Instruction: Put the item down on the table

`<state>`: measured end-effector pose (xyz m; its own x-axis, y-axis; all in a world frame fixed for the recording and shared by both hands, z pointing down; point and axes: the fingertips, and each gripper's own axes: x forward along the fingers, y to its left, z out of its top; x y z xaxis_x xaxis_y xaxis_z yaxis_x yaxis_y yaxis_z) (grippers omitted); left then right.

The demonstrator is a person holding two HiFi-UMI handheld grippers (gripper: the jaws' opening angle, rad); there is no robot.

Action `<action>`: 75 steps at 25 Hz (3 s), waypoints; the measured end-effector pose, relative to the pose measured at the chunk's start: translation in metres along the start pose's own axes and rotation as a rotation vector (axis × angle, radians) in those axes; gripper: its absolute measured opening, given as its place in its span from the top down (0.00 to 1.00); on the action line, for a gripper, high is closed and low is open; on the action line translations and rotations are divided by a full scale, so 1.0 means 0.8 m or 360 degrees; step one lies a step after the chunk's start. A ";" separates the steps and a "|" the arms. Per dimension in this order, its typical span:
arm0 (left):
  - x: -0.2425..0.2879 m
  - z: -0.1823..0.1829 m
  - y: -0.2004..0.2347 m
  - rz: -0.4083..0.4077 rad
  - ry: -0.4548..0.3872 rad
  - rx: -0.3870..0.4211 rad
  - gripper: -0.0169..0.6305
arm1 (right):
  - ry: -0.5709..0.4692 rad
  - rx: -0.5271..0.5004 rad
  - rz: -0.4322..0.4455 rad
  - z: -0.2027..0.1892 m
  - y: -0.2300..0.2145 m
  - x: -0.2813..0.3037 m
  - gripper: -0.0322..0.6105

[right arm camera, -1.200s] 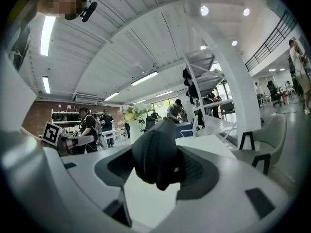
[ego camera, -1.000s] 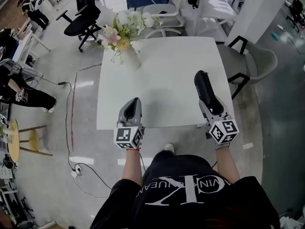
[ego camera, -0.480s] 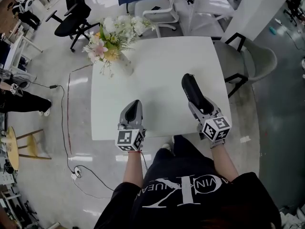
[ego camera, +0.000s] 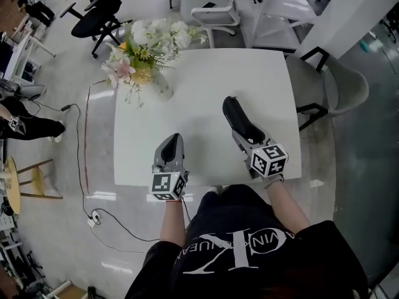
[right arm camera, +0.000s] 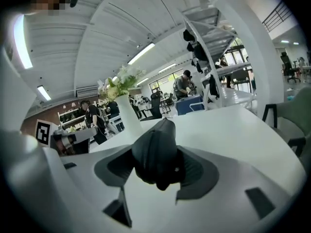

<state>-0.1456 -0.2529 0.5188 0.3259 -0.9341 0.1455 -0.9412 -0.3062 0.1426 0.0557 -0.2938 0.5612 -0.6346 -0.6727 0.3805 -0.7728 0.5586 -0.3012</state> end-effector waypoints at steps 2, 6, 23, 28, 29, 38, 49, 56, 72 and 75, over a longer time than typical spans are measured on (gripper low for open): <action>0.003 -0.004 0.002 0.0009 0.0012 -0.0003 0.96 | 0.0040 -0.0016 0.0005 -0.005 -0.001 0.014 0.54; 0.005 -0.012 0.003 0.0026 0.0039 -0.0016 0.96 | 0.0099 -0.0043 0.0043 -0.014 0.007 0.036 0.54; -0.014 -0.028 0.016 0.0086 0.0076 -0.0027 0.96 | 0.0317 -0.0218 0.0135 -0.037 0.027 0.087 0.54; -0.020 -0.025 0.021 0.0123 0.0077 -0.0076 0.96 | 0.0387 -0.0276 0.0119 -0.046 0.027 0.089 0.54; -0.021 -0.024 0.021 0.0127 0.0074 -0.0075 0.96 | 0.0394 -0.0274 0.0113 -0.046 0.026 0.089 0.54; -0.029 -0.026 0.017 0.0109 0.0080 -0.0075 0.96 | 0.0371 -0.0250 0.0019 -0.040 0.011 0.082 0.50; -0.027 -0.032 0.008 0.0045 0.0074 -0.0062 0.96 | 0.0274 -0.0187 -0.0105 -0.029 -0.011 0.056 0.47; -0.017 -0.022 0.003 0.0011 0.0046 -0.0068 0.96 | 0.0142 -0.0199 -0.0115 -0.002 -0.011 0.023 0.47; -0.005 0.059 -0.002 -0.0003 -0.0152 0.0040 0.96 | -0.0331 -0.0412 -0.0186 0.120 -0.016 -0.071 0.90; -0.003 0.076 -0.003 0.0001 -0.0177 0.0049 0.96 | -0.0369 -0.0431 -0.0176 0.135 -0.014 -0.080 0.90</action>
<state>-0.1492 -0.2612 0.4588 0.3148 -0.9485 0.0361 -0.9444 -0.3092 0.1123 0.1037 -0.3092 0.4454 -0.5565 -0.8110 0.1805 -0.8260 0.5634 -0.0155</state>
